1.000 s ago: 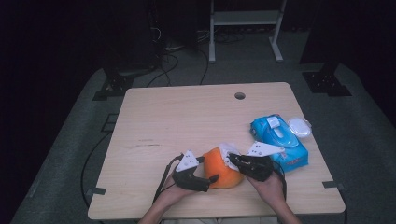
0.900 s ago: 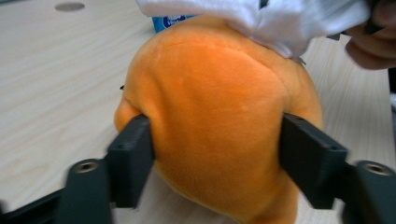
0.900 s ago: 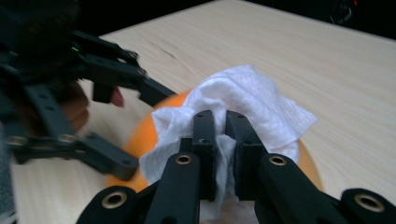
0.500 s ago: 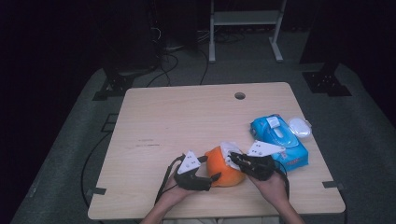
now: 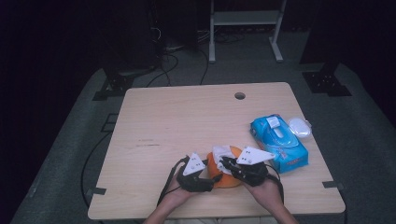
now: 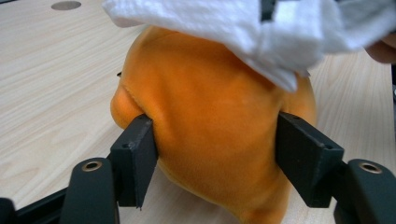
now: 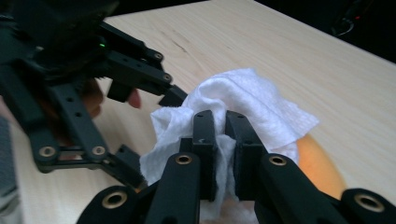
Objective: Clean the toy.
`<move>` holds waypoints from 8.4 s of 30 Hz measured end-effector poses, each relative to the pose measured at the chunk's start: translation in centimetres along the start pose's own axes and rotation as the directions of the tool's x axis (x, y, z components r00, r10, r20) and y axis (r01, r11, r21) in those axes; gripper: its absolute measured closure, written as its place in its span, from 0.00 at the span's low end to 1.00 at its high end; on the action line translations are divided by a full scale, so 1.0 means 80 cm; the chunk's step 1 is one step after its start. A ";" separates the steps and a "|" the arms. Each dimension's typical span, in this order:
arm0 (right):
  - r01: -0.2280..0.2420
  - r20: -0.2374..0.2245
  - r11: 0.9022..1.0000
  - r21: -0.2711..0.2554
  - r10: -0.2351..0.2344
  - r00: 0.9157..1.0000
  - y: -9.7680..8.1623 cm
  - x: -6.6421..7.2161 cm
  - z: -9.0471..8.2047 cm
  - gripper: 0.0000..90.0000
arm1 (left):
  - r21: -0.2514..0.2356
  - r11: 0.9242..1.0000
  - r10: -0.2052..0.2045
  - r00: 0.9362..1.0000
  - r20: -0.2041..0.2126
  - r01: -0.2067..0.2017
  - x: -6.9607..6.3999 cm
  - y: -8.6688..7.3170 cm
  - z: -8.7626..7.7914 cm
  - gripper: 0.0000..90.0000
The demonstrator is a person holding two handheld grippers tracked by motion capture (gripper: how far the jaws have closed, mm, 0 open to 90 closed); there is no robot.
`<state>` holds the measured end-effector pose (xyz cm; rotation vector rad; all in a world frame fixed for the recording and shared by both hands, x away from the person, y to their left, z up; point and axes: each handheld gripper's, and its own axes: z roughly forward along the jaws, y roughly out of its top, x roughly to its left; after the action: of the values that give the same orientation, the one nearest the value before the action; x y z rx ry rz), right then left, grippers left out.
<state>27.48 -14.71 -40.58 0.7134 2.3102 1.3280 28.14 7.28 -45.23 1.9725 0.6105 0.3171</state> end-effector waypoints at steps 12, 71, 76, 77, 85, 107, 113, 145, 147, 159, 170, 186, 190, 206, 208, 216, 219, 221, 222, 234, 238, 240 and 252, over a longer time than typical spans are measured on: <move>-0.017 -0.050 1.000 0.009 0.017 0.999 0.000 0.012 0.012 0.91 | 0.027 0.999 0.034 0.999 -0.004 -0.034 -0.006 -0.005 0.005 0.38; -0.369 -0.001 0.929 0.007 0.369 0.929 -0.061 -0.076 0.001 0.91 | -0.035 0.999 0.032 0.999 -0.040 -0.034 0.005 -0.003 0.000 0.33; -0.348 -0.015 0.937 -0.032 0.348 0.938 -0.046 -0.071 -0.008 0.91 | -0.039 0.999 0.025 0.999 -0.026 -0.026 0.006 -0.004 -0.002 0.33; -0.347 -0.026 0.937 -0.040 0.346 0.938 -0.044 -0.070 -0.009 0.90 | -0.040 0.999 0.027 0.999 -0.025 -0.028 0.006 -0.004 -0.002 0.33; -0.410 -0.009 0.912 0.005 0.410 0.912 -0.062 -0.081 0.000 0.90 | -0.039 0.998 0.055 0.998 -0.020 -0.056 -0.007 -0.002 0.000 0.33; -0.223 -0.128 0.975 -0.006 0.221 0.967 -0.037 -0.043 0.000 0.91 | -0.023 0.999 -0.030 1.000 0.001 0.030 0.010 0.003 -0.004 0.36; -0.267 -0.104 0.963 -0.039 0.261 0.960 -0.035 -0.055 -0.006 0.91 | -0.053 0.974 0.213 0.969 -0.130 -0.221 -0.005 0.022 -0.010 0.49; -0.250 -0.099 0.965 -0.080 0.241 0.965 -0.040 -0.044 0.004 0.91 | -0.077 0.988 0.131 0.991 -0.043 -0.134 -0.001 0.021 -0.023 0.33; -0.281 -0.077 0.957 -0.070 0.276 0.958 -0.046 -0.052 0.004 0.90 | -0.062 0.990 0.123 0.991 -0.049 -0.126 0.001 0.017 -0.024 0.35; -0.202 -0.134 0.977 -0.066 0.192 0.972 -0.033 -0.032 -0.001 0.91 | -0.091 0.994 0.056 0.998 -0.018 -0.058 0.010 0.022 -0.035 0.24; -0.211 -0.146 0.972 -0.098 0.196 0.970 -0.034 -0.034 -0.005 0.90 | -0.061 0.995 0.082 0.996 -0.025 -0.084 0.011 0.020 -0.030 0.48; -0.254 -0.101 0.962 -0.098 0.244 0.965 -0.040 -0.044 -0.002 0.90 | -0.047 0.999 0.007 1.000 -0.021 -0.008 0.015 0.011 -0.023 0.26; -0.176 -0.133 0.976 -0.129 0.159 0.978 -0.020 -0.017 -0.006 0.90 | -0.055 0.996 0.076 0.997 -0.029 -0.077 0.006 0.015 -0.023 0.36; -0.095 -0.126 0.986 -0.138 0.077 0.989 -0.003 0.009 -0.003 0.90 | -0.047 0.993 0.103 0.993 -0.052 -0.105 -0.005 0.014 -0.014 0.34; -0.053 -0.101 0.991 -0.125 0.041 0.994 0.002 0.013 -0.001 0.90 | -0.041 0.994 0.098 0.994 -0.049 -0.100 -0.004 0.013 -0.016 0.36; -0.222 -0.027 0.971 -0.094 0.220 0.975 -0.033 -0.044 -0.008 0.90 | -0.030 0.998 0.059 0.998 -0.008 -0.060 0.006 0.009 -0.019 0.25; -0.237 -0.041 0.967 -0.096 0.234 0.971 -0.036 -0.044 -0.004 0.90 | -0.043 0.999 -0.026 1.000 0.017 0.027 0.012 0.010 -0.017 0.17; -0.225 -0.055 0.969 -0.099 0.220 0.974 -0.031 -0.038 -0.004 0.90 | -0.030 0.999 -0.023 1.000 0.005 0.023 0.012 0.010 -0.016 0.17; -0.217 -0.071 0.971 -0.103 0.210 0.975 -0.030 -0.034 -0.003 0.90 | -0.024 1.000 -0.013 1.000 -0.004 0.013 0.011 0.009 -0.016 0.20; -0.185 -0.096 0.976 -0.115 0.175 0.980 -0.017 -0.023 -0.006 0.90 | -0.056 0.994 0.095 0.994 -0.060 -0.098 0.003 0.009 -0.016 0.32; -0.206 -0.105 0.973 -0.104 0.195 0.975 -0.026 -0.029 -0.002 0.90 | -0.076 0.997 0.029 0.999 -0.035 -0.032 0.007 0.011 -0.014 0.16; -0.199 -0.113 0.975 -0.098 0.187 0.976 -0.024 -0.024 -0.002 0.90 | -0.079 0.996 0.027 0.999 -0.043 -0.030 0.006 0.011 -0.015 0.16; -0.253 -0.077 0.961 -0.115 0.245 0.966 -0.032 -0.047 -0.010 0.89 | -0.077 0.986 0.147 0.989 -0.011 -0.148 -0.006 0.012 -0.015 0.24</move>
<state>29.38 -18.58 -42.19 0.9595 2.2172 1.6088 27.41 7.58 -43.81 1.9466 0.4492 0.4308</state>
